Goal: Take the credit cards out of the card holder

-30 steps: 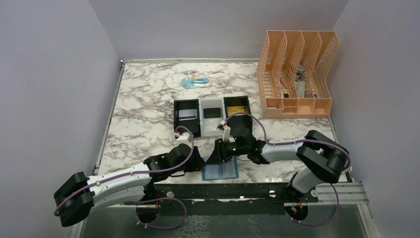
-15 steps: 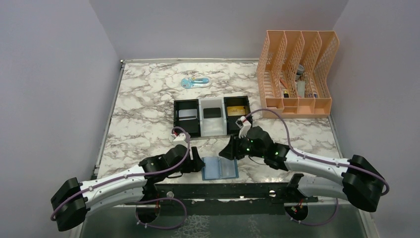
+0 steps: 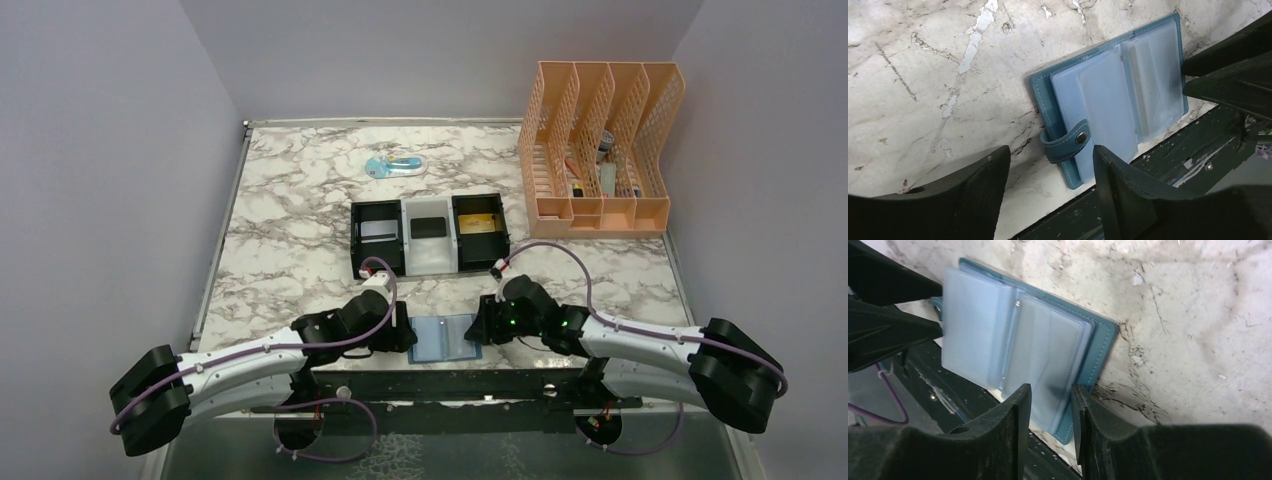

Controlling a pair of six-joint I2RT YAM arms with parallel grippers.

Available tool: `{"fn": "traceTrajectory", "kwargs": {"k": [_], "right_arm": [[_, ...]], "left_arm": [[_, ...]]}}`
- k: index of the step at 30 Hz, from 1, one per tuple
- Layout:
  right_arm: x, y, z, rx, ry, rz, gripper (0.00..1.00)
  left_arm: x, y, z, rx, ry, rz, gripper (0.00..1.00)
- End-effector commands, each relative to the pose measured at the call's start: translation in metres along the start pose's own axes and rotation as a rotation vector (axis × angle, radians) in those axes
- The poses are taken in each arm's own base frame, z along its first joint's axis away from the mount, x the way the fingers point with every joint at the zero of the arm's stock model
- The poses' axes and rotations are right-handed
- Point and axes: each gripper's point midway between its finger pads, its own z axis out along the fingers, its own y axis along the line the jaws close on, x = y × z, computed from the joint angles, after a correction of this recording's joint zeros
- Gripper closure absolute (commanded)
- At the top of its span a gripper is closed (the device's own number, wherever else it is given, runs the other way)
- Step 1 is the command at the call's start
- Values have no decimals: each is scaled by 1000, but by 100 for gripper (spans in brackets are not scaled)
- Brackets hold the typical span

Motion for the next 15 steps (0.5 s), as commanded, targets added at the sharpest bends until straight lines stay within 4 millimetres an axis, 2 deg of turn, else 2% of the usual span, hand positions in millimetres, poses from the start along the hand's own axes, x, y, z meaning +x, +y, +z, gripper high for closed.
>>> {"fn": "traceTrajectory", "kwargs": {"k": [1, 9, 15], "right_arm": [[7, 2, 6, -28, 19, 6, 65], [4, 4, 9, -27, 24, -3, 68], [-12, 9, -4, -6, -29, -21, 65]], "left_arm": [[-2, -15, 0, 55, 15, 44, 38], [2, -5, 6, 13, 22, 34, 54], [4, -2, 8, -2, 23, 29, 59]]}}
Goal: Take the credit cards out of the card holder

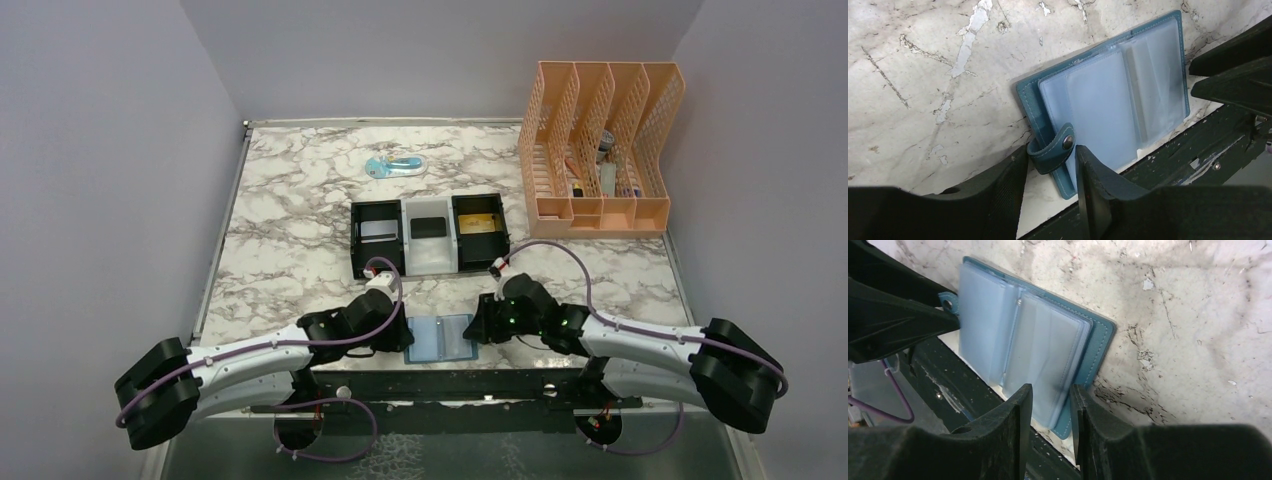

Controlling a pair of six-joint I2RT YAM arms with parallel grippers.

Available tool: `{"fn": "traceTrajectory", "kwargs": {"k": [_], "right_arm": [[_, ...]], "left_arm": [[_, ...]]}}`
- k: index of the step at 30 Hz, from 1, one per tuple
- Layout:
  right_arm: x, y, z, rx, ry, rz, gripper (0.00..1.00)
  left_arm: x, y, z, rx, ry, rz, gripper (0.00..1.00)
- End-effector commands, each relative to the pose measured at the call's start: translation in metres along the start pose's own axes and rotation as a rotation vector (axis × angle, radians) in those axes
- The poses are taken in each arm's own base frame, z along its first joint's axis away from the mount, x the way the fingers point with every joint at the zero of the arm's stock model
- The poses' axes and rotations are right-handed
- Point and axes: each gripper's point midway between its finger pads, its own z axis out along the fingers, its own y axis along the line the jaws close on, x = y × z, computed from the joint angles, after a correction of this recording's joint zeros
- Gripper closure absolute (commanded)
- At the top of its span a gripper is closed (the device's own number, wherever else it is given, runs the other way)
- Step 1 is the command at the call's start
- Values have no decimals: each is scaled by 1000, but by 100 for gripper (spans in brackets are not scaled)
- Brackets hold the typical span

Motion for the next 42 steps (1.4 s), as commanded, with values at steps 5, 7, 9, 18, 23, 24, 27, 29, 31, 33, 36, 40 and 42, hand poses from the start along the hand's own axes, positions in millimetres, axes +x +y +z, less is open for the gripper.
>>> {"fn": "traceTrajectory", "kwargs": {"k": [5, 7, 9, 18, 23, 24, 27, 29, 31, 33, 36, 40, 42], "right_arm": [[-15, 20, -10, -68, -52, -31, 65], [-10, 20, -6, -79, -33, -22, 66], [-5, 16, -1, -72, -12, -14, 66], [5, 11, 14, -71, 30, 1, 68], [-1, 21, 13, -110, 19, -15, 76], [-3, 23, 12, -113, 15, -20, 78], [-8, 32, 9, -140, 13, -35, 82], [-10, 37, 7, -160, 9, -41, 82], [-11, 39, 6, -161, 10, -43, 82], [-13, 36, 5, -141, 9, -45, 82], [-15, 34, 4, -117, 7, -47, 79], [-17, 40, -1, -140, 1, -52, 76], [-18, 45, -3, -160, 2, -58, 75]], "left_arm": [[2, 0, 3, -7, 1, -4, 60], [1, -1, 3, -3, -1, -5, 60], [0, -1, 2, 0, -2, -5, 60], [5, 2, 3, 0, 3, -14, 62], [8, 3, 5, 2, 7, -25, 65], [8, 3, 6, 5, 5, -26, 65], [8, 3, 6, 5, 3, -30, 66], [7, 2, 5, 10, -2, -32, 66], [6, 2, 5, 10, -6, -35, 66], [5, 2, 5, 11, -12, -39, 66], [5, 2, 5, 11, -14, -41, 66], [5, 3, 5, 6, -18, -44, 67], [4, 3, 5, 4, -20, -47, 67]]}}
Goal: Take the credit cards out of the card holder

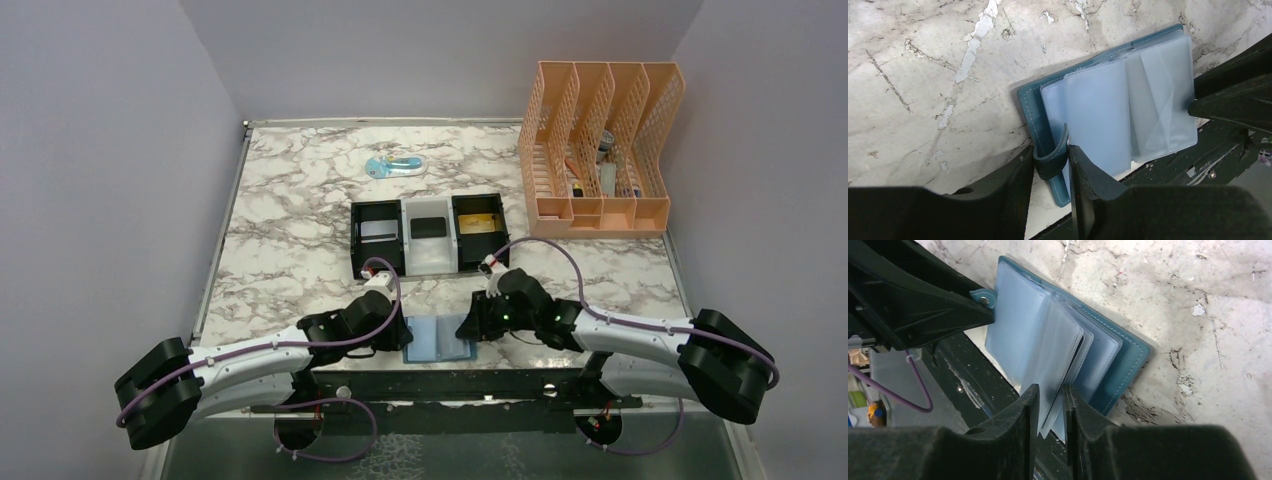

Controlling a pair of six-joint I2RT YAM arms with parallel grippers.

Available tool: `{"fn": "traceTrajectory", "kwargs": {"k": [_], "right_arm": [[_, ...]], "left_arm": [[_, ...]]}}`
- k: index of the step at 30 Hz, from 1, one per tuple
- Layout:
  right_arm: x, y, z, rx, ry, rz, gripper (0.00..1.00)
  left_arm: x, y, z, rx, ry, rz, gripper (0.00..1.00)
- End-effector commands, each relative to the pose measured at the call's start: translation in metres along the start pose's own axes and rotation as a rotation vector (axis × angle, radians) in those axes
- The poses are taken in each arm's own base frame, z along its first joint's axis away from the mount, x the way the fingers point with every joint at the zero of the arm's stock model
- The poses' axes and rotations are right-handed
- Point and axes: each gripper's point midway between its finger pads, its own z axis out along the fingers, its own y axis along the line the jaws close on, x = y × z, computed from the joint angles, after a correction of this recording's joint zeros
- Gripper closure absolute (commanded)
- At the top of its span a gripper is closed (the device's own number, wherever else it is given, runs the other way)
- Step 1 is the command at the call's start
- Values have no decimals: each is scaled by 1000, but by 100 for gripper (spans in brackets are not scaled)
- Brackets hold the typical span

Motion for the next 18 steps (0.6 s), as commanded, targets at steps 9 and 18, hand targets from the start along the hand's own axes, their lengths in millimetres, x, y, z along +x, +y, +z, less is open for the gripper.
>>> {"fn": "traceTrajectory", "kwargs": {"k": [9, 18], "right_arm": [[-14, 13, -6, -4, -11, -49, 71], [-6, 3, -1, 46, 56, -91, 72]], "left_arm": [[2, 3, 2, -15, -3, -17, 67], [2, 3, 2, -23, -2, -17, 68]]}}
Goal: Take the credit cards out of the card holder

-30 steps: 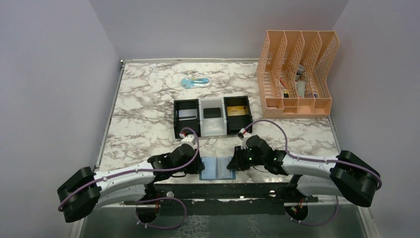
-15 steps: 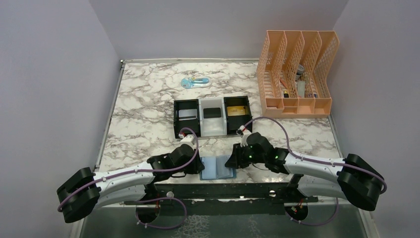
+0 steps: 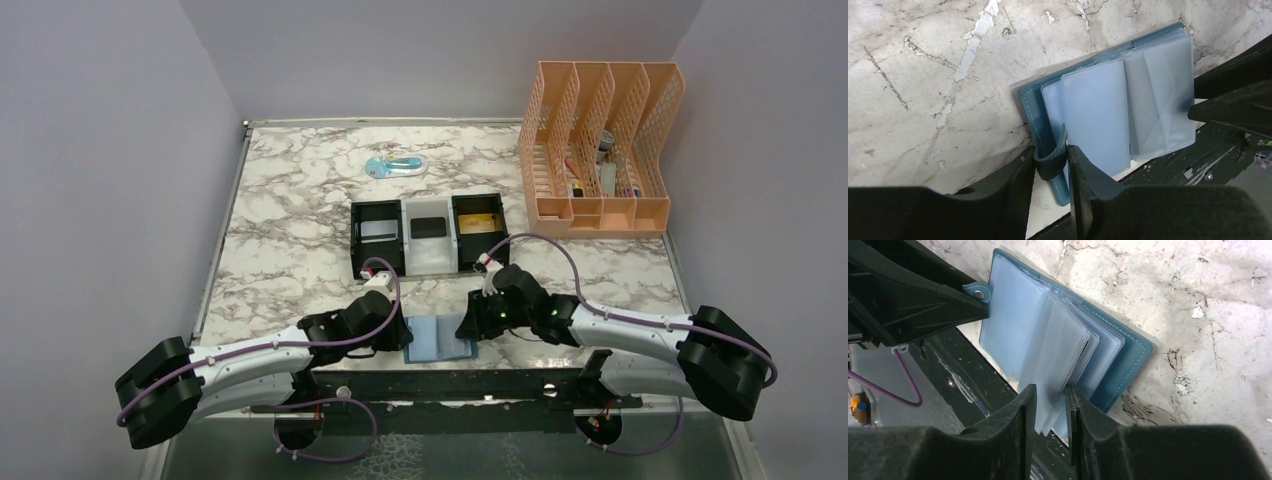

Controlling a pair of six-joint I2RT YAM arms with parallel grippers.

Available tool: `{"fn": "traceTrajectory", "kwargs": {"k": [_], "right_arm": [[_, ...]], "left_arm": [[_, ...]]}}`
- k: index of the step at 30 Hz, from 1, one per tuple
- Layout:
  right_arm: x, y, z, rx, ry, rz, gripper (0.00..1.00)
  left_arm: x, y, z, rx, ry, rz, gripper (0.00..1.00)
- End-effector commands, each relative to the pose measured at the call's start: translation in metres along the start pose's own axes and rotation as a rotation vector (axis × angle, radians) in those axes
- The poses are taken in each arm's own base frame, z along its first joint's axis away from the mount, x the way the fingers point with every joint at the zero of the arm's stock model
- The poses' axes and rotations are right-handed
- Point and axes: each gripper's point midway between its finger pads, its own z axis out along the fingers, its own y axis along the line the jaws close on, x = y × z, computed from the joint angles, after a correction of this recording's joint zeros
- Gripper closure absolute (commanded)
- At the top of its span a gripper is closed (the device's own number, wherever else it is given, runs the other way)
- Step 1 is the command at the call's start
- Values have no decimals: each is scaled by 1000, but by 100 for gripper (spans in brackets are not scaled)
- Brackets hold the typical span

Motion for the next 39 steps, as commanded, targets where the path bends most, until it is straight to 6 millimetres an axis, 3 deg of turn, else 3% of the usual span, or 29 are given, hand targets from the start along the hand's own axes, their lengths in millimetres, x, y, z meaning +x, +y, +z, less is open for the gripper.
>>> {"fn": "traceTrajectory", "kwargs": {"k": [1, 12, 26, 34, 39], "right_arm": [[-3, -3, 1, 55, 32, -52, 72], [-8, -7, -1, 157, 65, -110, 76], [-1, -8, 11, 298, 131, -186, 73], [-13, 15, 15, 241, 85, -204, 74], [-16, 14, 14, 286, 92, -222, 72]], "left_arm": [[1, 3, 1, -21, -3, 2, 68], [-6, 0, -4, -18, -28, -10, 69], [-4, 5, -7, -30, -30, -26, 69], [-2, 7, -7, -34, -28, -34, 69], [-4, 5, -6, -37, -24, -25, 69]]}}
